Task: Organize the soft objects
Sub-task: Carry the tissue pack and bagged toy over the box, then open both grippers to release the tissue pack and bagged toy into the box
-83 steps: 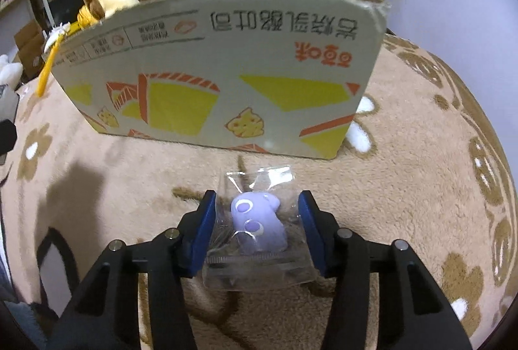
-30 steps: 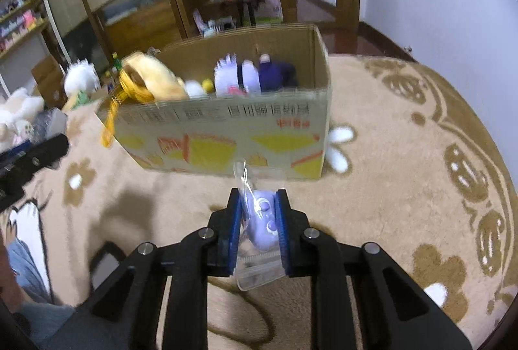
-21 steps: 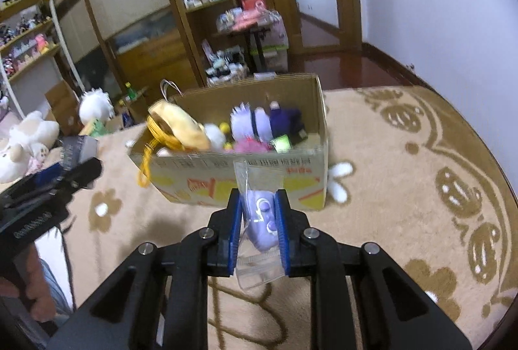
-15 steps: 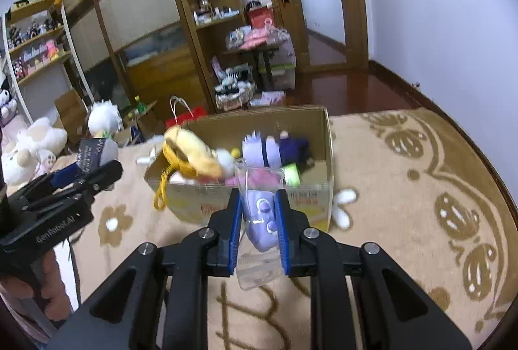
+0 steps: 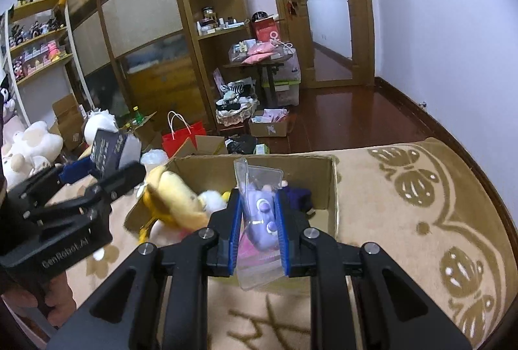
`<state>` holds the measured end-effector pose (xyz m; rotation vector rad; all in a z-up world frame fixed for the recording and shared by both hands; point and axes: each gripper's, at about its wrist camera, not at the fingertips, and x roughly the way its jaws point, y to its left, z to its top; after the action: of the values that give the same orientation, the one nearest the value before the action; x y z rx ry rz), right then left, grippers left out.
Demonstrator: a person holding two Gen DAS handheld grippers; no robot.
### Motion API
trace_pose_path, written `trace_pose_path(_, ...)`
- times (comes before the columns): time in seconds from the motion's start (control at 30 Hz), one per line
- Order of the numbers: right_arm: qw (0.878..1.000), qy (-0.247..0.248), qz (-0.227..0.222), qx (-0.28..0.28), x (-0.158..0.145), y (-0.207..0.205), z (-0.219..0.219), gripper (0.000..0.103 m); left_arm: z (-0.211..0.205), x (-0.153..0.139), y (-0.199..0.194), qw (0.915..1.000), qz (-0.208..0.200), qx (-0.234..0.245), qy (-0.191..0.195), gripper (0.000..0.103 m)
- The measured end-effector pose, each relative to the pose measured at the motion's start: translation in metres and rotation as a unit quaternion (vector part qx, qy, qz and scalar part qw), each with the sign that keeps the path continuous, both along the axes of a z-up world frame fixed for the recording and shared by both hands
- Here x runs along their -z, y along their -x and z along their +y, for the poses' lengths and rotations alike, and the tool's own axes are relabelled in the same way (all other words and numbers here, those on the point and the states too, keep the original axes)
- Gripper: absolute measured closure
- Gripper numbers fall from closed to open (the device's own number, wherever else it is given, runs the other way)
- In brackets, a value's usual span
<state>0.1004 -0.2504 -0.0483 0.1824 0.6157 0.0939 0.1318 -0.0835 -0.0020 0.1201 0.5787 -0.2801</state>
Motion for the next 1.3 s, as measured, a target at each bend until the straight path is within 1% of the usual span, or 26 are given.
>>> trace_pose_path(0.07,1.000,-0.009,0.006,-0.001,0.006,-0.006,-0.006,0.080,-0.003,0.008,-0.008,0.9999,0.010,-0.002,-0.004,0.038)
trace_pose_path(0.17,1.000,-0.020,0.015,0.001,0.014,-0.011,-0.011,0.080,-0.006,0.019,-0.016,0.9994,0.032,-0.003,-0.015,0.033)
trace_pose_path(0.23,1.000,-0.023,0.021,0.003,0.018,-0.012,-0.013,0.080,-0.007,0.023,-0.017,0.9992,0.033,-0.006,-0.021,0.021)
trace_pose_path(0.27,0.999,-0.023,0.022,0.003,0.019,-0.012,-0.014,0.079,-0.007,0.024,-0.016,0.9992,0.030,-0.009,-0.025,0.020)
trace_pose_path(0.33,0.999,-0.021,0.025,0.003,0.018,-0.011,-0.015,0.072,-0.005,0.024,-0.016,0.9992,0.029,-0.011,-0.026,0.019)
trace_pose_path(0.37,1.000,-0.020,0.023,0.004,0.017,-0.009,-0.016,0.066,-0.005,0.023,-0.015,0.9991,0.032,-0.013,-0.026,0.018)
trace_pose_path(0.4,1.000,-0.020,0.021,0.007,0.015,-0.007,-0.016,0.061,-0.003,0.022,-0.014,0.9990,0.035,-0.017,-0.022,0.015)
trace_pose_path(0.43,1.000,-0.021,0.021,0.008,0.014,-0.006,-0.017,0.060,0.000,0.020,-0.014,0.9989,0.036,-0.020,-0.020,0.013)
trace_pose_path(0.5,0.999,-0.024,0.024,0.010,0.011,-0.001,-0.018,0.053,0.006,0.016,-0.008,0.9989,0.034,-0.027,-0.016,0.013)
trace_pose_path(0.53,0.999,-0.022,0.026,0.011,0.008,0.001,-0.017,0.051,0.009,0.014,-0.004,0.9988,0.034,-0.031,-0.017,0.010)
trace_pose_path(0.6,1.000,-0.014,0.023,0.015,0.003,0.007,-0.017,0.040,0.016,0.008,0.004,0.9986,0.033,-0.039,-0.016,0.006)
trace_pose_path(0.63,1.000,-0.010,0.022,0.016,0.001,0.010,-0.017,0.037,0.020,0.005,0.008,0.9984,0.032,-0.043,-0.013,0.004)
trace_pose_path(0.7,1.000,-0.002,0.017,0.020,-0.007,0.018,-0.015,0.021,0.028,-0.002,0.018,0.9984,0.032,-0.047,-0.004,0.003)
trace_pose_path(0.73,1.000,0.002,0.012,0.022,-0.011,0.022,-0.014,0.017,0.032,-0.005,0.024,0.9984,0.032,-0.047,-0.001,0.003)
trace_pose_path(0.8,0.999,0.009,-0.002,0.031,-0.021,0.032,-0.013,0.005,0.037,-0.010,0.033,0.9983,0.032,-0.048,-0.003,0.002)
trace_pose_path(0.87,0.999,0.011,-0.013,0.035,-0.030,0.044,-0.012,0.000,0.041,-0.015,0.042,0.9980,0.028,-0.055,-0.008,0.002)
trace_pose_path(1.0,0.999,0.010,-0.013,0.038,-0.042,0.062,-0.012,0.000,0.054,-0.027,0.065,0.9977,0.020,-0.065,-0.005,0.002)
trace_pose_path(1.1,0.999,0.012,-0.016,0.042,-0.049,0.076,-0.012,0.000,0.061,-0.037,0.086,0.9968,-0.001,-0.077,-0.019,0.002)
trace_pose_path(1.17,0.999,0.012,-0.022,0.045,-0.053,0.086,-0.013,0.000,0.063,-0.042,0.094,0.9966,-0.005,-0.079,-0.023,0.002)
trace_pose_path(1.3,0.998,0.015,-0.031,0.048,-0.057,0.105,-0.009,0.000,0.074,-0.046,0.111,0.9968,-0.002,-0.079,-0.013,0.002)
